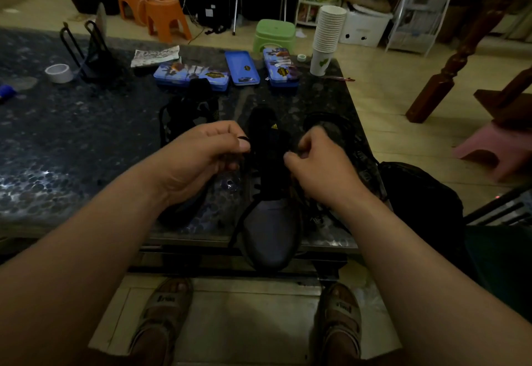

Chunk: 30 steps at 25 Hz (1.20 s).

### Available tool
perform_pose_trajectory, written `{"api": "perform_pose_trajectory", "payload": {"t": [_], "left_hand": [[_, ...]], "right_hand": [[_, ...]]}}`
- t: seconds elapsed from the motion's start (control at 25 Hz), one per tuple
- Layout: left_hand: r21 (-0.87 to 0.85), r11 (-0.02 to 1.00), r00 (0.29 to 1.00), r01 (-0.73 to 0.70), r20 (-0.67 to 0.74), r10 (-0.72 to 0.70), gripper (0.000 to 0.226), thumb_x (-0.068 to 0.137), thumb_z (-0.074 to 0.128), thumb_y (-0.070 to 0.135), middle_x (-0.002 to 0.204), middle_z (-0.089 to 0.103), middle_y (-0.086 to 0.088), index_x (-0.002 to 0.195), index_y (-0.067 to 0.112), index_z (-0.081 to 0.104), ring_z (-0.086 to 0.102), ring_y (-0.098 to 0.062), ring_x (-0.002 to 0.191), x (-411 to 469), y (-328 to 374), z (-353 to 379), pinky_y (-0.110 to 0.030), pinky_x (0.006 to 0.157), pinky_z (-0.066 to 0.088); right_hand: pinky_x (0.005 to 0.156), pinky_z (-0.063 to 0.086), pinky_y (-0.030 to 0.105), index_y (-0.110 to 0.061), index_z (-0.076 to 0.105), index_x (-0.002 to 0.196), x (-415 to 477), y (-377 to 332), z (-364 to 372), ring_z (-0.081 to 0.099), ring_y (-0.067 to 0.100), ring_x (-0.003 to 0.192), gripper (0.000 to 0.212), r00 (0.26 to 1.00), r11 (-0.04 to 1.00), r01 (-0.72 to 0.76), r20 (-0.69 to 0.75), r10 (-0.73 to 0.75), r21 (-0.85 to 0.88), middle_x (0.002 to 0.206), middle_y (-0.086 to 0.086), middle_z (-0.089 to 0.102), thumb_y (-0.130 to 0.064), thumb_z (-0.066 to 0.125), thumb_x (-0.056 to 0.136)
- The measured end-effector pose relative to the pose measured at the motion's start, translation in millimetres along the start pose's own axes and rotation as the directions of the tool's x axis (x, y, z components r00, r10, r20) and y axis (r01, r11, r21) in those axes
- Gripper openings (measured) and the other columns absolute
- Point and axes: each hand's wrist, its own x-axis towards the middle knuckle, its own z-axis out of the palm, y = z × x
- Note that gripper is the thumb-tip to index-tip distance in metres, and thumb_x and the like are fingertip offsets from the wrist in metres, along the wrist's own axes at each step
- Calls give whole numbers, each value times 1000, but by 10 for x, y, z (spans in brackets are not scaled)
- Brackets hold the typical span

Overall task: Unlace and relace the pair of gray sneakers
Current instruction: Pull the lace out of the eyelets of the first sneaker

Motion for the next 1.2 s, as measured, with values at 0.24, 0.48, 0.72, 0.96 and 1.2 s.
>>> {"api": "perform_pose_trajectory", "payload": {"t": [0.24,0.48,0.72,0.96,1.2], "left_hand": [[57,998,1000,-18,20,16,16,90,61,22,87,66,-7,77,24,71,57,-13,78,-75,16,50,-31,77,43],[87,970,973,226,-66,-220,43,96,58,59,91,70,-7,90,22,78,58,-19,80,-54,-86,81,-32,74,45],[185,979,990,-84,-93,103,24,95,62,27,80,60,-13,73,20,69,52,-25,77,-186,88,55,-36,73,42],[377,923,914,-73,396,-90,28,88,50,13,64,64,-12,63,14,62,57,-16,64,-544,251,57,-24,70,47],[586,740,935,330,-96,-341,32,98,47,27,80,72,-13,83,10,70,64,-22,65,-538,-50,-190,-31,63,49]], "right_hand": [[72,53,35,-33,71,100,-134,-212,127,62,4,77,5,960,967,248,120,-253,56,82,-13,67,-32,67,97],[73,55,30,-16,70,96,-431,-555,-52,68,12,78,10,883,812,393,70,-465,432,82,-4,70,-8,64,95],[50,42,29,-9,72,100,-357,-515,-13,57,19,59,22,936,821,-221,351,27,526,78,7,73,-25,57,102],[36,18,12,-18,58,87,-207,-692,99,33,2,42,19,778,282,-619,621,95,733,57,-7,44,-28,58,102],[44,41,21,-16,73,103,-497,-598,80,55,11,50,14,866,954,-125,499,-29,273,72,1,69,-21,59,103]]}}
